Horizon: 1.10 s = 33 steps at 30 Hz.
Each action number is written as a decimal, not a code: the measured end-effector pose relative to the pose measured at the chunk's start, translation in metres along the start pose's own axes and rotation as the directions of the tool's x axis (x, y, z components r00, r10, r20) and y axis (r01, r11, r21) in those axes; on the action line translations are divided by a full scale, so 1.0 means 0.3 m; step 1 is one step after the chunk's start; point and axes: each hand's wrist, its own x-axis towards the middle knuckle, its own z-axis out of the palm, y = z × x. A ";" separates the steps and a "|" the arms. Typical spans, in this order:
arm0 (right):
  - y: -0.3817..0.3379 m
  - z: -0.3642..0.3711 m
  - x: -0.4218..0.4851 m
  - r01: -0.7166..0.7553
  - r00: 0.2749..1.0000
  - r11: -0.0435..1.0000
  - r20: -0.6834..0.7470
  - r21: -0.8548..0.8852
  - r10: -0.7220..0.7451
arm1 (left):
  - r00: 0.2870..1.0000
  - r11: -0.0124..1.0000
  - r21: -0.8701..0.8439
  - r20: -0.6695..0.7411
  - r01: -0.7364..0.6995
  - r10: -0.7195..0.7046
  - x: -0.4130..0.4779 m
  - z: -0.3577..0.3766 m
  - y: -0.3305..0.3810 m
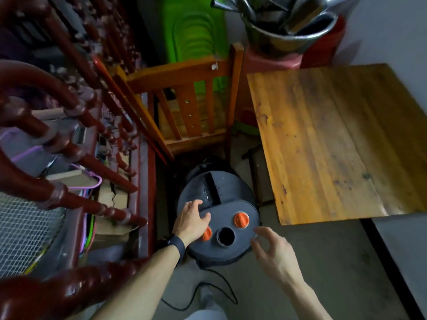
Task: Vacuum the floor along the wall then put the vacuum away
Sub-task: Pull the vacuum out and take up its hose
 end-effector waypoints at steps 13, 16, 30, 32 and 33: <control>-0.184 0.128 0.523 0.098 0.983 0.992 0.165 -0.085 -0.083 | 0.993 0.995 0.099 0.119 0.002 -0.014 0.145 0.070 -0.032; -0.229 0.165 0.623 0.164 0.966 0.979 0.219 -0.122 -0.135 | 0.995 0.994 0.082 0.074 0.065 -0.072 0.169 0.049 -0.042; -0.269 0.365 0.950 0.254 0.929 0.904 0.345 -0.343 -0.130 | 0.972 0.972 -0.078 -0.060 0.223 -0.228 0.697 -0.146 -0.174; -0.246 0.393 0.948 0.267 0.936 0.906 0.311 -0.329 -0.164 | 0.965 0.963 -0.060 0.010 0.261 -0.261 0.813 -0.130 -0.219; -0.238 0.404 0.951 0.272 0.939 0.909 0.292 -0.315 -0.180 | 0.962 0.961 -0.042 0.030 0.274 -0.273 0.869 -0.116 -0.238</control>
